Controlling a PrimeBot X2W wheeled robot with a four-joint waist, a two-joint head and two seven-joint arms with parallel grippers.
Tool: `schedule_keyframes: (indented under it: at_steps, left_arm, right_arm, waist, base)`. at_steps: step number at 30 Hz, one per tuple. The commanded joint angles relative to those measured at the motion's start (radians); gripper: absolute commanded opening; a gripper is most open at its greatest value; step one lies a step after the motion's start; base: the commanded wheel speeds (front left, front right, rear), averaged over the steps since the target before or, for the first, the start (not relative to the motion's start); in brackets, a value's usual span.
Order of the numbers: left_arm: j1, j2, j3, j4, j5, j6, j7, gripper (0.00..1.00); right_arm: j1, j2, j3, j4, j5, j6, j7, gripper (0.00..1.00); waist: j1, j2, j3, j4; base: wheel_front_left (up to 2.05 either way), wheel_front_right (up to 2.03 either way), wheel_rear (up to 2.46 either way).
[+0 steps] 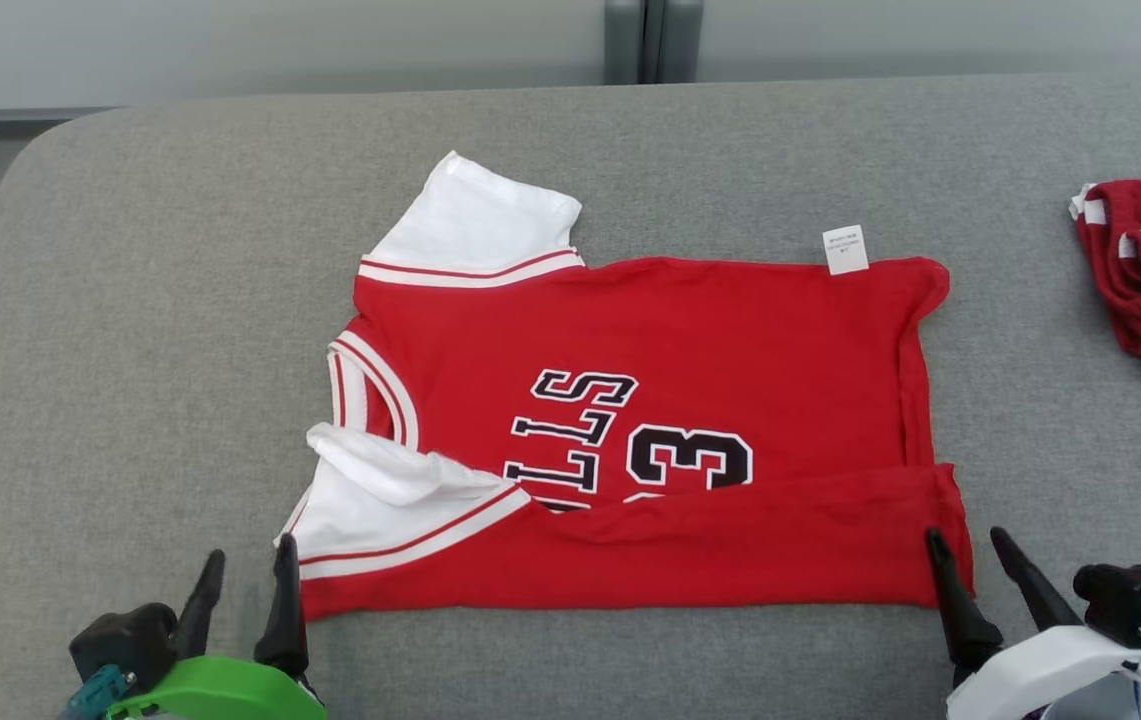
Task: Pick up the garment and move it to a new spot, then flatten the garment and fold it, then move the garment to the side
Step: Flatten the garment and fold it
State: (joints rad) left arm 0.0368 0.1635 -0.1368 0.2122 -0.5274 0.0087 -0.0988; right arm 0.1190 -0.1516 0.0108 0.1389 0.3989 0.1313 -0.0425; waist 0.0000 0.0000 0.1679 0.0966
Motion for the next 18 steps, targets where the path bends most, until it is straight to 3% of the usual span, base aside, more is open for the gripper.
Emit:
schedule_keyframes:
  at_steps: [1,8,18]
  left_arm:
    - [-0.008,-0.001,0.002,-0.012,0.021,0.015,-0.038,1.00]
    - [-0.050,0.027,0.000,-0.117,0.154,0.089,-0.139,1.00]
    - [-0.050,0.067,-0.007,-0.234,0.210,0.134,-0.096,1.00]
  right_arm:
    - [-0.015,0.003,-0.002,-0.025,-0.018,-0.001,-0.022,1.00]
    - [-0.052,0.015,-0.018,-0.203,-0.117,-0.001,-0.088,1.00]
    - [-0.069,0.027,-0.016,-0.361,-0.175,-0.001,-0.048,1.00]
  waist:
    - [0.0000,0.0000,-0.010,-0.016]
    - [0.0000,0.0000,-0.025,-0.048]
    - [0.0000,0.0000,-0.035,-0.070]
  base:
    - [0.00,0.00,0.00]
    - [0.00,0.00,0.00]
    - [0.00,0.00,0.00]
